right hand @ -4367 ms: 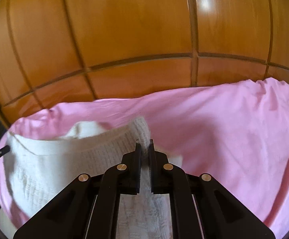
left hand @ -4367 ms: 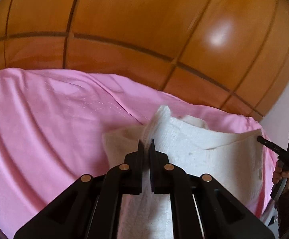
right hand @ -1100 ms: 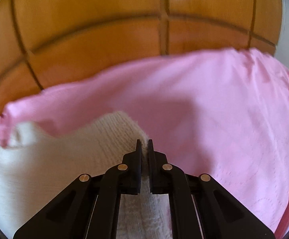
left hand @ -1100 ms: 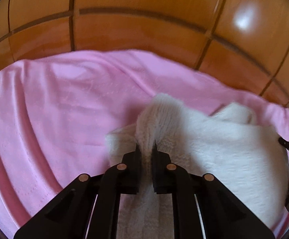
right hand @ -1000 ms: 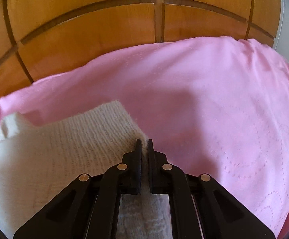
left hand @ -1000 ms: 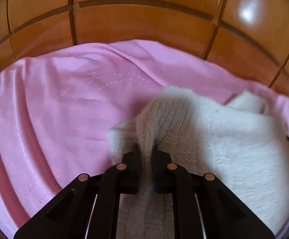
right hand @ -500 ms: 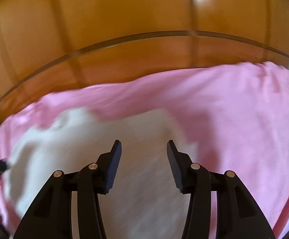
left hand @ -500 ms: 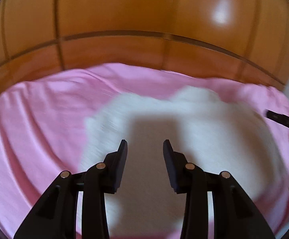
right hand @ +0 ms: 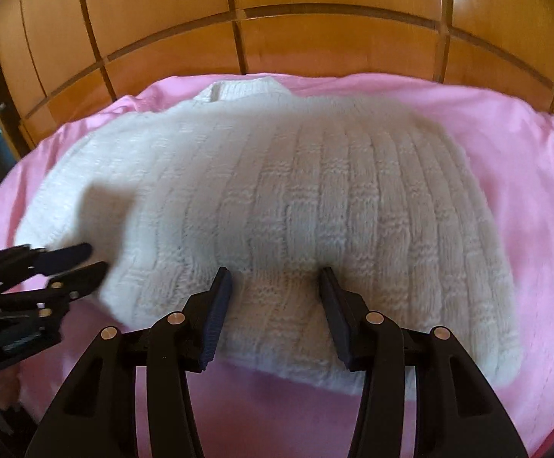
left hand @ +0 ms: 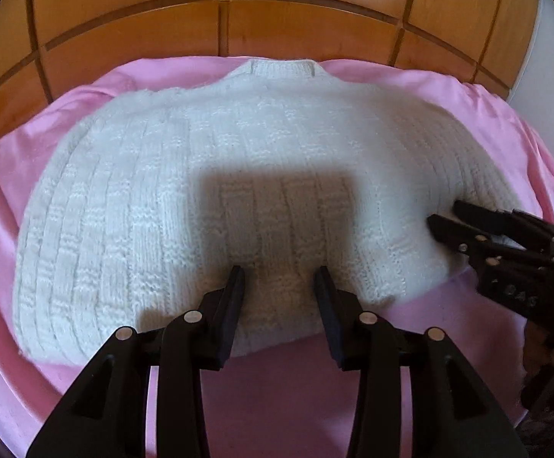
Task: Fold small clothes
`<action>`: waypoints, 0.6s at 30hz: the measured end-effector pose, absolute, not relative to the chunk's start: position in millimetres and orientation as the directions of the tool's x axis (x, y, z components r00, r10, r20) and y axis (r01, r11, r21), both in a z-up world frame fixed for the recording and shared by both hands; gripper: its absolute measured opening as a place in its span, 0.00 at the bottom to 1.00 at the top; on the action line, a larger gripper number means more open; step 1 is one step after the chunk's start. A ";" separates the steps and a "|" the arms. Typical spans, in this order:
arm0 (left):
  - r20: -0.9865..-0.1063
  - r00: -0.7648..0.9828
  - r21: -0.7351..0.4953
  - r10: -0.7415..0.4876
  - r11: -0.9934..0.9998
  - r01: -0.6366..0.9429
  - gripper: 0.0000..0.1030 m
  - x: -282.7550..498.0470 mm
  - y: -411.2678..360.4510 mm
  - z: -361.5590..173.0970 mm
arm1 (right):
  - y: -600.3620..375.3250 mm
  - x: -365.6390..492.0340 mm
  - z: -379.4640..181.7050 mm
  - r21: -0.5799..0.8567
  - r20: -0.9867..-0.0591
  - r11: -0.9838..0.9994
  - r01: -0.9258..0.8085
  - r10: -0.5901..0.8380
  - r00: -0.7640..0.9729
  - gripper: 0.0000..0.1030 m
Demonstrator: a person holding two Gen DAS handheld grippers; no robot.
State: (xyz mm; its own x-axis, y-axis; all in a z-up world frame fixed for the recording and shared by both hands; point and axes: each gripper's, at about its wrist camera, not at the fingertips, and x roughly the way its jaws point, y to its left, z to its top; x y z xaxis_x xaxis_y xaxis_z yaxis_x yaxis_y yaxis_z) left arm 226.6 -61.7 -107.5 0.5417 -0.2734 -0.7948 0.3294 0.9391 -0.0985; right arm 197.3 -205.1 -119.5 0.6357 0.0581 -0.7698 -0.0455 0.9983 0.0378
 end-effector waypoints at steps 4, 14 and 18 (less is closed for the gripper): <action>-0.762 0.565 -0.155 -0.317 0.936 0.317 0.36 210.0 -47.5 -89.3 | -195.5 193.3 -104.5 0.012 -0.771 0.999 -0.046 0.038 0.635 0.45; -0.793 0.553 -0.190 -0.256 0.966 0.175 0.37 204.5 -4.7 -115.9 | -154.5 180.1 -126.5 -0.001 -0.808 0.988 -0.152 0.088 0.582 0.45; -0.784 0.569 -0.181 -0.250 0.968 0.175 0.37 199.2 -7.7 -104.1 | -159.7 177.4 -122.8 0.017 -0.793 0.989 -0.148 0.103 0.600 0.45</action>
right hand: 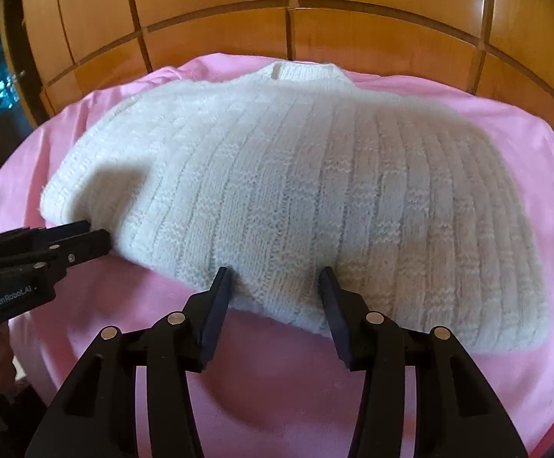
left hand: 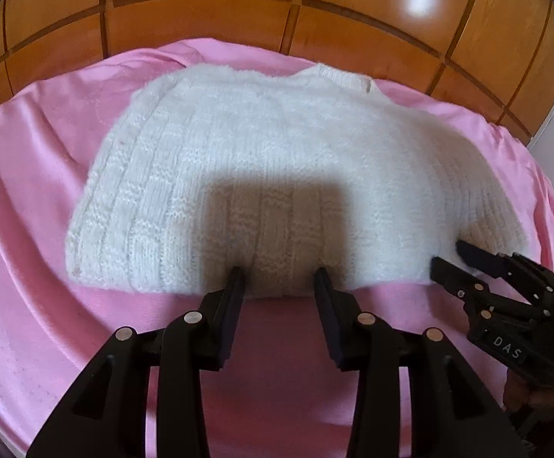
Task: Fold small clothes
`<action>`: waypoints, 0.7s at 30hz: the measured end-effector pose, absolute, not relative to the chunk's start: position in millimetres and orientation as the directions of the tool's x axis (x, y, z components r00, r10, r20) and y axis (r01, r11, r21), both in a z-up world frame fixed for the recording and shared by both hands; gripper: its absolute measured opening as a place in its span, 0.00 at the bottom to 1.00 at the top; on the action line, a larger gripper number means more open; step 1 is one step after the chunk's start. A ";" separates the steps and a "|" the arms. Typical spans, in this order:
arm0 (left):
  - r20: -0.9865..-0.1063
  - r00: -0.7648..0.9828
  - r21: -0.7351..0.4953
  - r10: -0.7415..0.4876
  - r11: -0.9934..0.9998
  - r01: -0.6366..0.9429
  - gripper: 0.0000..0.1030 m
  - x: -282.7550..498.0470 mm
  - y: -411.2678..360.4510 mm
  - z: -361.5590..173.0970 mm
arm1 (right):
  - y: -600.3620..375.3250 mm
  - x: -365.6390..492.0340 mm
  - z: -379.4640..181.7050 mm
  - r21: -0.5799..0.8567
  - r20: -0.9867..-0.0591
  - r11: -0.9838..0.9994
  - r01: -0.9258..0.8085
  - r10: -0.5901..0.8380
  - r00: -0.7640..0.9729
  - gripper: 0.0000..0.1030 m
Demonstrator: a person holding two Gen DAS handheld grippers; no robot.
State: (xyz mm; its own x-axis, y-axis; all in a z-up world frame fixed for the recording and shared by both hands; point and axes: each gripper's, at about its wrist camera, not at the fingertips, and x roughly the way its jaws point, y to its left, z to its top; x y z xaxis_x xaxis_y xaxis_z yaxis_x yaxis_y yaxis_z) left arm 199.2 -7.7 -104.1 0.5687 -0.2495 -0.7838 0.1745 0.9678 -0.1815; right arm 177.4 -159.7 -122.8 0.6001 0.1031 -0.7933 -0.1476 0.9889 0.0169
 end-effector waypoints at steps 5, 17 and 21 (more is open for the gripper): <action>-0.748 0.633 -0.143 -0.200 0.980 0.141 0.49 191.0 -4.2 -78.4 | -178.3 166.0 -100.9 0.066 -0.781 0.991 -0.119 0.126 0.611 0.50; -0.726 0.677 -0.066 -0.118 0.993 0.102 0.56 194.9 -6.9 -49.9 | -320.2 151.7 -73.6 0.253 -0.741 0.943 0.215 0.046 0.670 0.64; -0.735 0.671 -0.049 -0.093 0.995 0.085 0.56 202.4 -7.6 -49.7 | -357.9 162.6 -85.2 0.334 -0.749 0.899 0.283 0.071 0.659 0.66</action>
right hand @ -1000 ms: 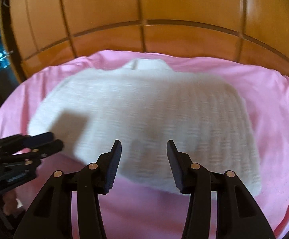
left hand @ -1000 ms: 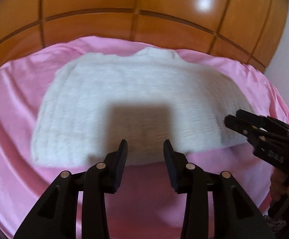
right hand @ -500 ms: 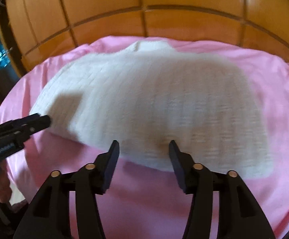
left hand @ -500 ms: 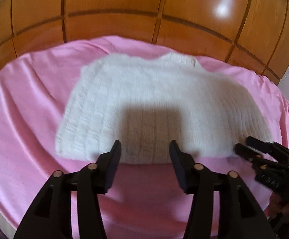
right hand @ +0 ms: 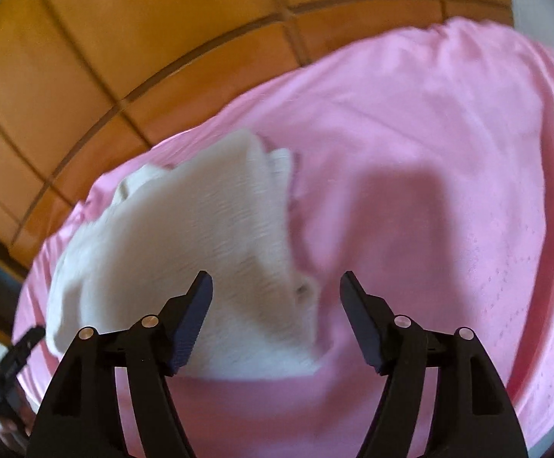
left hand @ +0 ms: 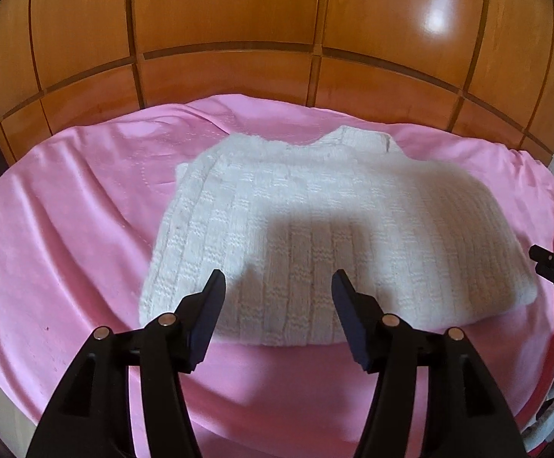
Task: Fold small clothes
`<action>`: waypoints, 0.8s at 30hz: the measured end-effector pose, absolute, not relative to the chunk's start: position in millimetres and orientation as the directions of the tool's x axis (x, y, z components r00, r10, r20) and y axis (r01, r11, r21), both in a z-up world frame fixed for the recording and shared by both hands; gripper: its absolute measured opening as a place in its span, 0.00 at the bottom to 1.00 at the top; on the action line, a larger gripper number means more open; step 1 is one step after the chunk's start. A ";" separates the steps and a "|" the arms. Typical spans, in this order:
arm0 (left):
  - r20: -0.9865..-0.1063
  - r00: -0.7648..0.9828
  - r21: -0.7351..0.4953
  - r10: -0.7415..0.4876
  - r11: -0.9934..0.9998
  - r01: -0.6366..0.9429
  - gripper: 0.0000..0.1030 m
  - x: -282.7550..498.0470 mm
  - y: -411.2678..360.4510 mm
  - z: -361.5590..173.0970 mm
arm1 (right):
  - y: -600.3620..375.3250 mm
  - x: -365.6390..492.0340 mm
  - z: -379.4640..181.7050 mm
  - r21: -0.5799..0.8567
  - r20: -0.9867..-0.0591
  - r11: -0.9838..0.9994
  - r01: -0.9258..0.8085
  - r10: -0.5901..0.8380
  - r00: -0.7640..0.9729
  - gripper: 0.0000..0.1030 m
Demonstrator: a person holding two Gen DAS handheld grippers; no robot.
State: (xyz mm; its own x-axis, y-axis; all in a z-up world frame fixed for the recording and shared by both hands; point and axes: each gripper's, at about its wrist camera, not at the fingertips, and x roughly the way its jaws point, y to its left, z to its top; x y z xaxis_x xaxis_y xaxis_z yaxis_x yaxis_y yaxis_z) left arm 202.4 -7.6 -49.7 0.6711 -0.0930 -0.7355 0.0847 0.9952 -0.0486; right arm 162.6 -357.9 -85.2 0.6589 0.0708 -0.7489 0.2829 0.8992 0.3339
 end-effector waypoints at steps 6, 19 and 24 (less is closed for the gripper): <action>-0.751 0.656 -0.022 -0.069 0.997 0.080 0.56 215.5 -10.5 -56.9 | -386.5 181.1 -104.6 0.451 -0.740 0.837 0.309 0.157 0.654 0.66; -0.788 0.614 -0.012 -0.046 0.998 0.059 0.56 262.2 1.6 -68.6 | -393.5 190.7 -99.4 0.483 -0.714 0.830 0.278 0.190 0.674 0.73; -0.786 0.618 -0.054 -0.032 0.998 -0.017 0.58 310.1 38.1 -60.8 | -359.1 226.9 -80.9 0.361 -0.722 0.914 0.187 0.146 0.677 0.59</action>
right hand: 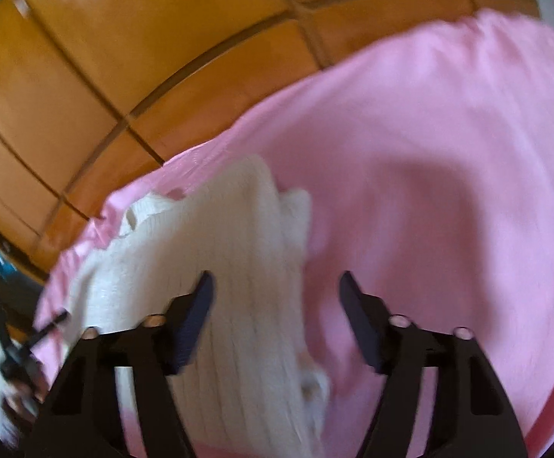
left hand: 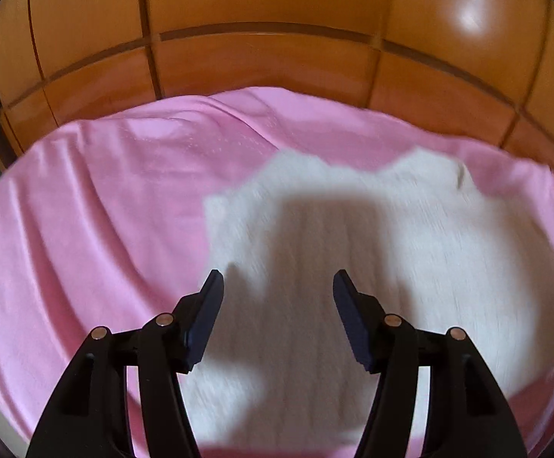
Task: Fold small clothes
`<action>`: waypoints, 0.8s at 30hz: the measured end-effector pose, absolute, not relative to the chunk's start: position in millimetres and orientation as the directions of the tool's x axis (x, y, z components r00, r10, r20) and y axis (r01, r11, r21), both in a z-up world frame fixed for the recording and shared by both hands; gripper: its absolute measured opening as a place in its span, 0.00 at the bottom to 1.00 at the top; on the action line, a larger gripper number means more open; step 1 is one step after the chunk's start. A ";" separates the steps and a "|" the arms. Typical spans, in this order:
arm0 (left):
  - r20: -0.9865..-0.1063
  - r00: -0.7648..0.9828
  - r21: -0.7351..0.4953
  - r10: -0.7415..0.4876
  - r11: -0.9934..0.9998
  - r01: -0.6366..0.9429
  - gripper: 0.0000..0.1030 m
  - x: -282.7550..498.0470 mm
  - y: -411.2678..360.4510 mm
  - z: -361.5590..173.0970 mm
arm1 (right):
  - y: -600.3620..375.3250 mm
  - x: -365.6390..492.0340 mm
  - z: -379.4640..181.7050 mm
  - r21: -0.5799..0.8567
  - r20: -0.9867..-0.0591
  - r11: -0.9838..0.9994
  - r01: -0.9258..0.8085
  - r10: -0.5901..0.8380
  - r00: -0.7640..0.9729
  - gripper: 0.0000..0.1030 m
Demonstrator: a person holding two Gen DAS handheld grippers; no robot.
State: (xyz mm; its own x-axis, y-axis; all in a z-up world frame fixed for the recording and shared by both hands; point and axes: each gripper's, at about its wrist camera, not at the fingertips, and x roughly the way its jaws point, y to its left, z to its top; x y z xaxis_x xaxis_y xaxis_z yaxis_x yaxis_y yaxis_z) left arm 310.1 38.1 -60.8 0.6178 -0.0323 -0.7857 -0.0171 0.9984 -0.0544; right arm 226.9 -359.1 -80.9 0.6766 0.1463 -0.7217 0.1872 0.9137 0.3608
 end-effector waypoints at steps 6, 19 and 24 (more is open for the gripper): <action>-0.814 0.572 -0.172 -0.102 0.983 -0.070 0.58 356.7 65.7 -76.6 | -339.7 293.1 -83.0 0.258 -0.751 0.948 0.186 0.076 0.656 0.59; -0.767 0.639 -0.107 -0.051 0.993 -0.048 0.05 389.7 56.7 -81.3 | -329.7 328.6 -78.1 0.062 -0.745 0.965 0.255 -0.125 0.655 0.04; -0.795 0.604 0.022 0.058 0.997 -0.067 0.09 398.0 39.1 -108.8 | -332.9 338.8 -118.6 0.014 -0.798 0.959 0.283 -0.160 0.581 0.04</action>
